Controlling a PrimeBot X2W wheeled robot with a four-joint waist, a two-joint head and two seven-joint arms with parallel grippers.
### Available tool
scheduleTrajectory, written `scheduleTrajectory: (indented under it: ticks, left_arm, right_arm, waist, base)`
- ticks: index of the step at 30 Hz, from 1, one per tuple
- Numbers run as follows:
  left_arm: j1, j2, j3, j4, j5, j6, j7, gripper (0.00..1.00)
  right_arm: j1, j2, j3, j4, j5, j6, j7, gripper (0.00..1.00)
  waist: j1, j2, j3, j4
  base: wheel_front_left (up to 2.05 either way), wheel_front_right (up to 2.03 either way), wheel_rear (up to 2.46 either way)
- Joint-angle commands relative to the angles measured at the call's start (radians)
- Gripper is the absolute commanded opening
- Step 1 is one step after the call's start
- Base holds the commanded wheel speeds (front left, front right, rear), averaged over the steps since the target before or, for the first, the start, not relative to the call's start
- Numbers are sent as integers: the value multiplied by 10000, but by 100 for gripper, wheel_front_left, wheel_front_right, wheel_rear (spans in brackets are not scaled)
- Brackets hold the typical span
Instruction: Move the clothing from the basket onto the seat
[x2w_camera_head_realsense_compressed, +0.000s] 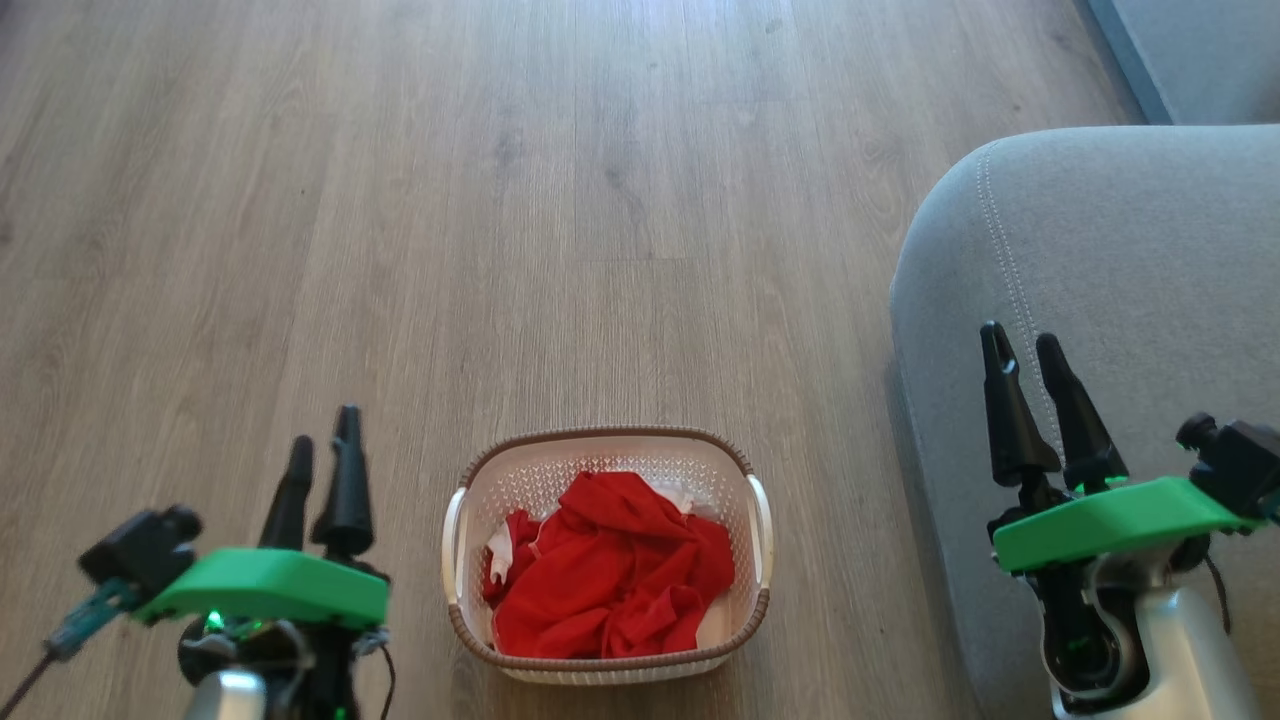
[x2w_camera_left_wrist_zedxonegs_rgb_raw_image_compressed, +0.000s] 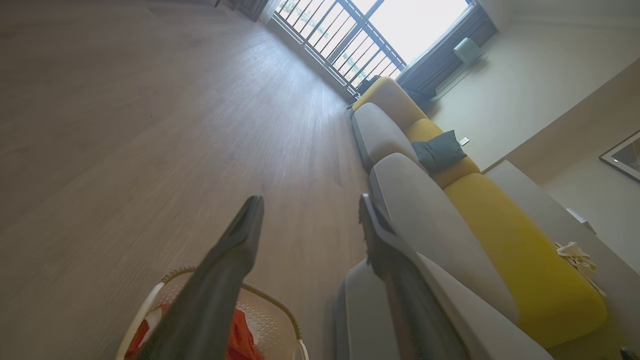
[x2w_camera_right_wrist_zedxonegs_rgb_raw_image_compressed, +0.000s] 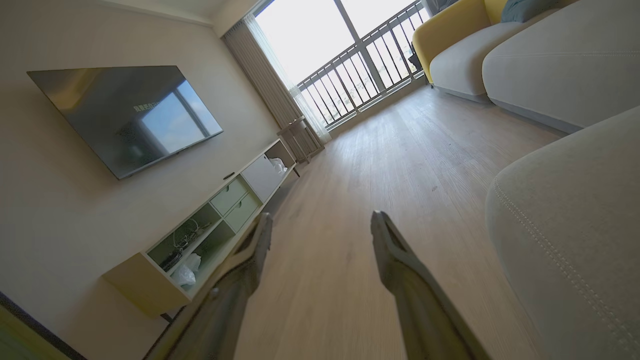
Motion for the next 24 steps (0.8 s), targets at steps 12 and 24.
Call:
scheduleTrajectory:
  ticks: [12, 24]
  left_arm:
    - [-450, 793, -1949, -98, 3014, 1506, -459, 100]
    - [-782, 1369, -3325, -376, 4315, 3410, -839, 100]
  right_arm:
    - [-586, -109, 333, -839, -1797, 3, -459, 100]
    - [-417, -96, 473, -633, -2951, 3, -843, 100]
  waist:
    - [0, 0, -62, -8]
    - [0, 0, -129, -35]
  base:
    - [0, 0, 0]
    - [0, 0, 0]
